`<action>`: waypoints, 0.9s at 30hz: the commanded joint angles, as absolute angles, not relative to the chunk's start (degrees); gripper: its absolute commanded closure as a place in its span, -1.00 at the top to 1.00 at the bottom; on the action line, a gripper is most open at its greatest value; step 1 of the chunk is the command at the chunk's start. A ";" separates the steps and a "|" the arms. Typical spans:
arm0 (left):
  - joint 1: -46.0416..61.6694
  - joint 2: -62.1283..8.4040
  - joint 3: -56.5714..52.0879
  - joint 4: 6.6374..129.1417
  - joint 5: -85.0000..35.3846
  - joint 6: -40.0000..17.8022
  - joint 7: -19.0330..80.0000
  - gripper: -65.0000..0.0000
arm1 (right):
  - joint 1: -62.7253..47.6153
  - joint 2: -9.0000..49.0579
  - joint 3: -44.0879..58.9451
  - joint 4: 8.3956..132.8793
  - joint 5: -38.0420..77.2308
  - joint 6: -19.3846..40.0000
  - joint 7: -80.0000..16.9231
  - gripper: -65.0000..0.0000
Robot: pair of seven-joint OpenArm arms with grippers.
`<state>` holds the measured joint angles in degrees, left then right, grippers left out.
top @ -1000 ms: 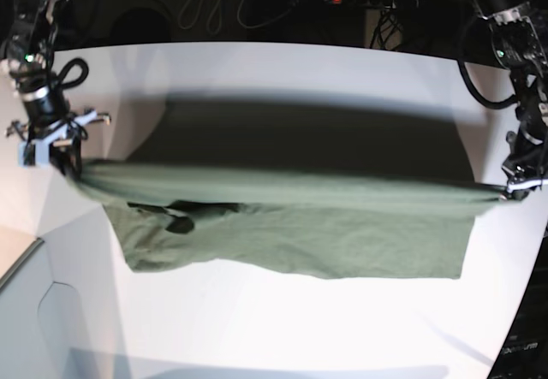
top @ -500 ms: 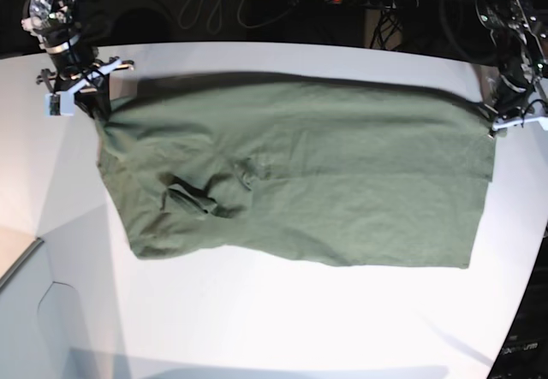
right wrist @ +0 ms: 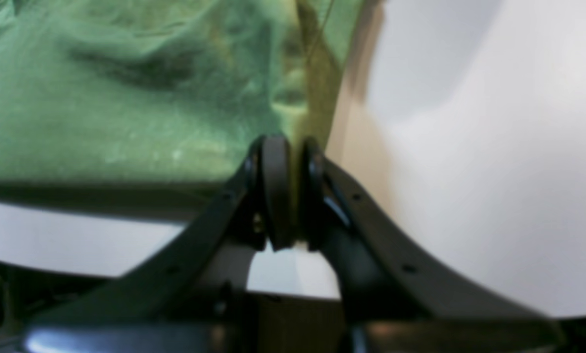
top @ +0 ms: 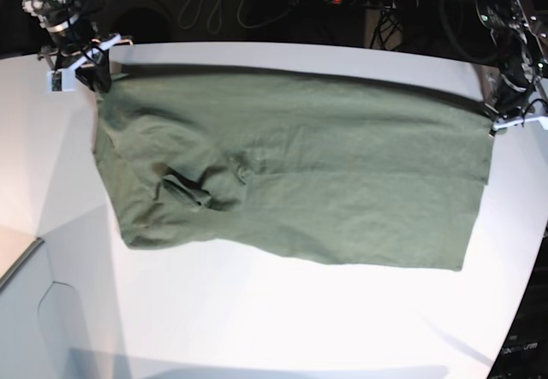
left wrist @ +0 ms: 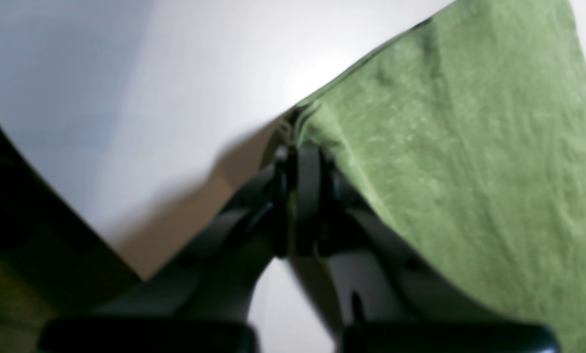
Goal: Layout the t-shirt on the table in an organized manner, then fold the t-shirt properly
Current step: 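Lift the green t-shirt edge with both grippers and lay it flat, then release the t-shirt edge and move both grippers to its corners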
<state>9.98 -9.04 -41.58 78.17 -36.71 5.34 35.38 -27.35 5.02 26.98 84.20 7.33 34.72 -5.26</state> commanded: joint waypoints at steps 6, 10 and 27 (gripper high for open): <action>9.63 -10.24 -41.63 79.34 -36.70 4.97 34.95 -1.00 | -29.23 5.32 27.21 84.97 8.13 35.56 -0.57 -0.91; 9.54 -10.42 -41.89 79.34 -37.05 4.88 35.03 -1.00 | -29.41 5.67 27.30 85.23 8.04 35.56 -0.57 -0.36; 6.64 -10.59 -41.71 90.77 -36.18 4.97 34.59 0.44 | -16.40 2.59 35.21 92.09 8.04 35.56 -4.44 0.26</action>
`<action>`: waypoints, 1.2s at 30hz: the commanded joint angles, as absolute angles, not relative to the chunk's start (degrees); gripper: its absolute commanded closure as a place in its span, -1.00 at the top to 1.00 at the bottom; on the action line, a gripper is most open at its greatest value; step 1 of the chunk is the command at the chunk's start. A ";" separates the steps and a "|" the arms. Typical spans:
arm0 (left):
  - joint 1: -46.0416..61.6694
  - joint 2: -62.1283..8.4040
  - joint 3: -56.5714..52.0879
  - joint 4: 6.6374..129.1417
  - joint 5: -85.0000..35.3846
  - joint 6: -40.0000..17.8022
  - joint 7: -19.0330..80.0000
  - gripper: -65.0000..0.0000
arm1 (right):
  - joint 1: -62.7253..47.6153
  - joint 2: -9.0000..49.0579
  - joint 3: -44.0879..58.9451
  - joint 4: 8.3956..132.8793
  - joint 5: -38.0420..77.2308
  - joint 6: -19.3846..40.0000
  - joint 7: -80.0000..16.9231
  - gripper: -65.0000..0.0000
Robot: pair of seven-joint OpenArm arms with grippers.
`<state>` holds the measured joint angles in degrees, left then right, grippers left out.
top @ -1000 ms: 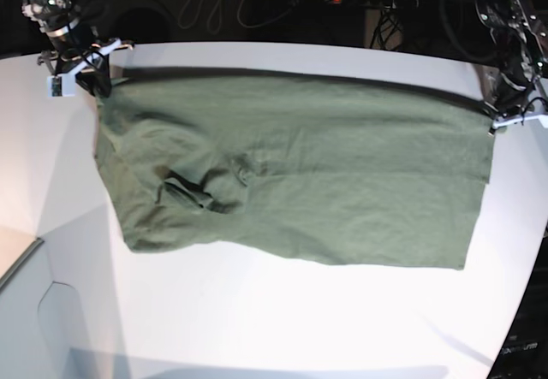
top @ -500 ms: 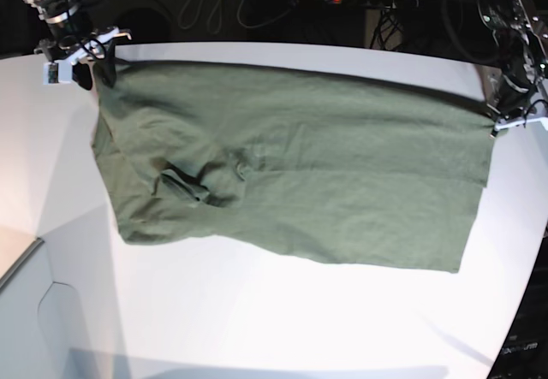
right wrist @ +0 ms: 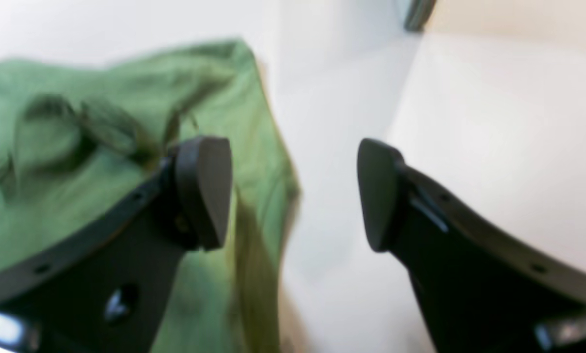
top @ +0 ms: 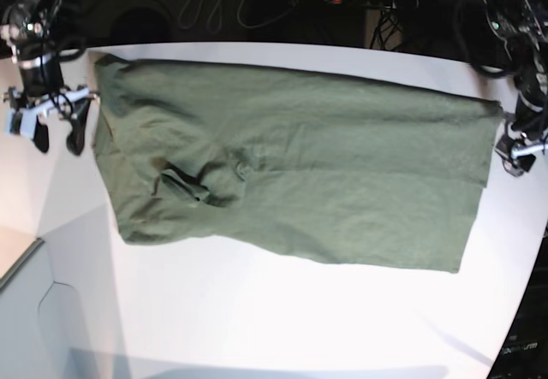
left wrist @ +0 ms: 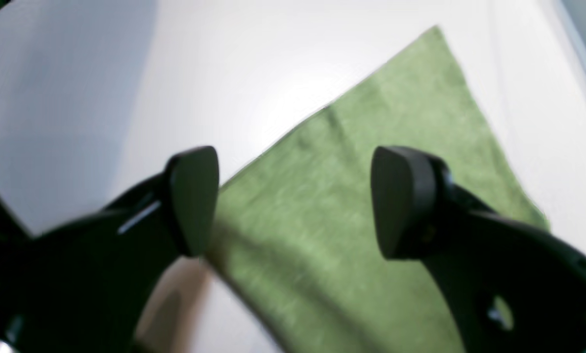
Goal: Layout the t-shirt on the table in an organized manner, then fold the t-shirt properly
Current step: 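Release the t-shirt edge and move both grippers to its corners, then grasp the t-shirt hem corners with both grippers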
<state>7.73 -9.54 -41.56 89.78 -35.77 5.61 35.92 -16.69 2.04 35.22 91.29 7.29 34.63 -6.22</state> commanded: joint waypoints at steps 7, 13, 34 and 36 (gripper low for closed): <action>-8.04 -14.02 -36.88 77.67 -27.82 4.97 34.51 0.45 | 1.19 8.04 29.14 82.33 7.78 35.47 -21.76 0.25; -22.81 -17.89 -28.62 56.40 -21.85 4.97 30.73 0.45 | 16.04 9.36 29.05 66.24 -0.31 35.47 -24.40 0.25; -32.48 -18.77 -1.01 19.12 -19.91 4.88 -2.24 0.44 | 21.58 9.71 29.23 51.74 -6.90 35.21 -13.32 0.24; -31.43 -18.33 -0.75 19.12 -19.65 4.79 -3.30 0.44 | 21.67 9.71 29.05 51.74 -6.90 35.21 -13.32 0.24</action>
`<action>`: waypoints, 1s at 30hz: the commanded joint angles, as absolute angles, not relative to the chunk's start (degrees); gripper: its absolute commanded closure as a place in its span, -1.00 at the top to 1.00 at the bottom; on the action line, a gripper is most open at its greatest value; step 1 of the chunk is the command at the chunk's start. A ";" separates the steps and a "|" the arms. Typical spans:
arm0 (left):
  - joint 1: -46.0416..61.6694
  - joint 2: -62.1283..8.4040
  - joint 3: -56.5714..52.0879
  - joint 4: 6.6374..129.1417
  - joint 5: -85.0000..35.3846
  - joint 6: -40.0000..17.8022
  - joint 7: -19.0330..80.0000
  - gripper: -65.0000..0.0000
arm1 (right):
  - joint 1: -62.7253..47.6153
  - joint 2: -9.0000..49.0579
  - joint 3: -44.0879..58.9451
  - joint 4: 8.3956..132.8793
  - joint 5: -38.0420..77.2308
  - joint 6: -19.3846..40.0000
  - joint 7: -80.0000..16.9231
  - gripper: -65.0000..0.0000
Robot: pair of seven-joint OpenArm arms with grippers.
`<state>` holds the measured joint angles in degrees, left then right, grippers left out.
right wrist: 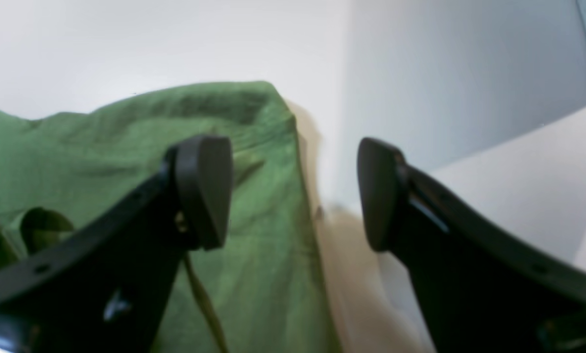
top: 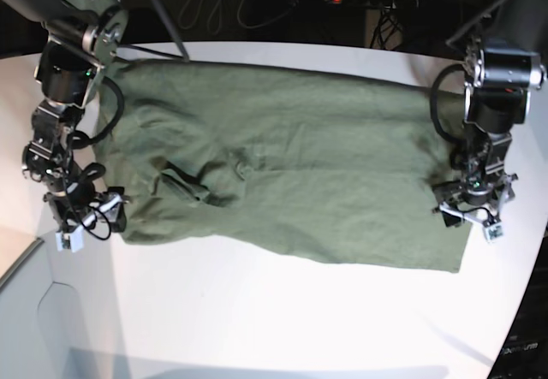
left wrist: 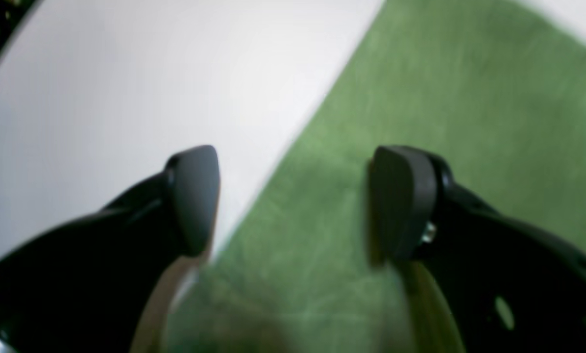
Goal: Layout the t-shirt on the table in an organized manner, then fold the t-shirt properly
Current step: 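Grasp the t-shirt hem corners with both grippers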
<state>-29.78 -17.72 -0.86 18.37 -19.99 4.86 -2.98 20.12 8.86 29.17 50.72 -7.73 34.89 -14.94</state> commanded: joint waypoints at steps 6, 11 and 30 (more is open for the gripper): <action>-28.53 -16.92 -1.10 19.12 -19.91 -1.63 -5.05 0.40 | 21.85 9.63 29.05 51.74 -6.90 35.21 -13.32 0.24; -28.44 -16.66 -1.19 19.03 -19.91 -1.71 -5.41 0.33 | 22.64 9.71 28.97 51.65 -7.78 35.21 -13.32 0.24; -28.62 -16.92 -1.27 19.03 -20.00 -1.71 -5.23 0.31 | 27.56 9.98 28.97 43.47 -8.04 35.21 -13.23 0.24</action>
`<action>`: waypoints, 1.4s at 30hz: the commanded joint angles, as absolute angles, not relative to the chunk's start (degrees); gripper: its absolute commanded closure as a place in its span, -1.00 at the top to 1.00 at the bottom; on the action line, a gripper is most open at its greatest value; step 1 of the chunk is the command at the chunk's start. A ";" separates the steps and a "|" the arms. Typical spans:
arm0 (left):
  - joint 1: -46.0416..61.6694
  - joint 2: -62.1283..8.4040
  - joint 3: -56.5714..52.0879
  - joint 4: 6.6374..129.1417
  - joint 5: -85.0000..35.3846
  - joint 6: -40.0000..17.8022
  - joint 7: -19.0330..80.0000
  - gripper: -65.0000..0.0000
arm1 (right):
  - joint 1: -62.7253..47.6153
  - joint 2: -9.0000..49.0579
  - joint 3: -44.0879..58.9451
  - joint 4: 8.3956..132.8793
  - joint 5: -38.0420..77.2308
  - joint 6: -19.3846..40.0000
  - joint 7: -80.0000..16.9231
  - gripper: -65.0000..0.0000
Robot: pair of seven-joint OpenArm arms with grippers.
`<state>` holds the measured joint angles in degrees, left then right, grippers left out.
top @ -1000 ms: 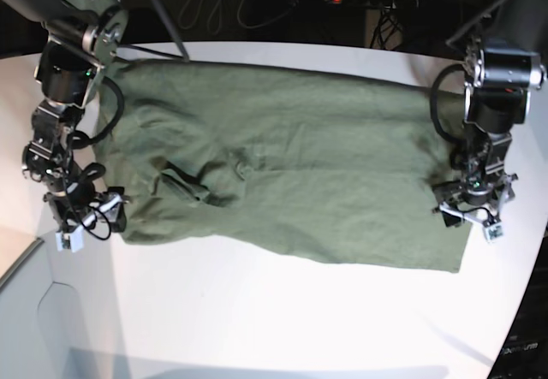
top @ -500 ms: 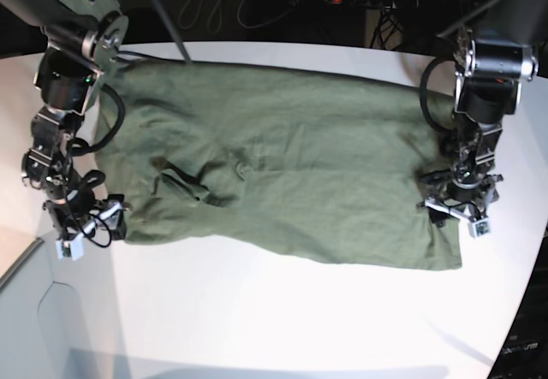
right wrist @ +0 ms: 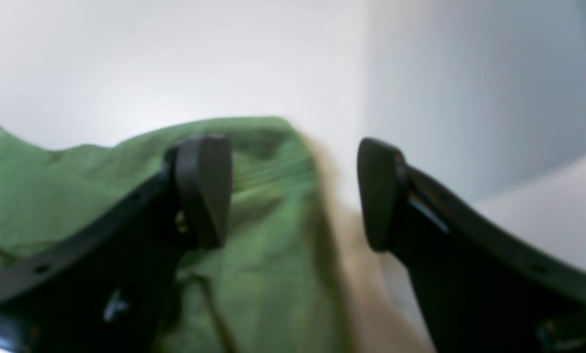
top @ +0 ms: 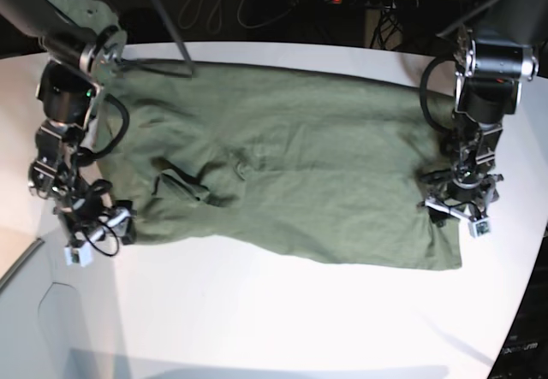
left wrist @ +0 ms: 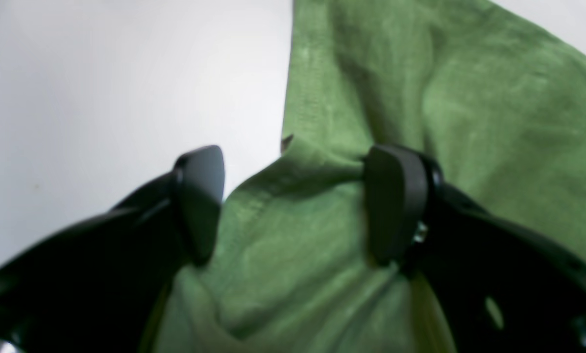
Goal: Layout the t-shirt on the table in an organized manner, then fold the t-shirt properly
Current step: 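Grasp the t-shirt hem corners with both grippers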
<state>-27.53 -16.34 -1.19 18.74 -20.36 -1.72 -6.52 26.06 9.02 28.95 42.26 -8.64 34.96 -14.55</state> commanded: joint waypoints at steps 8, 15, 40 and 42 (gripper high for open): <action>-28.97 -16.92 -1.27 19.30 -20.00 -1.71 -5.32 -0.46 | 30.64 12.44 28.97 31.87 -8.13 35.12 -5.67 0.24; -29.05 -16.92 -1.27 19.56 -20.00 -1.71 -5.32 -0.90 | 30.46 12.53 28.88 28.53 -8.13 35.12 -5.32 0.24; -24.66 -16.92 -1.27 35.30 -20.00 -1.71 -4.79 -1.00 | 27.74 12.44 20.88 35.03 -8.04 35.12 -5.93 -1.00; -23.60 -16.92 -2.33 37.05 -20.79 -1.71 -4.79 -1.00 | 25.19 12.18 20.88 41.10 -8.04 35.12 -5.93 -1.00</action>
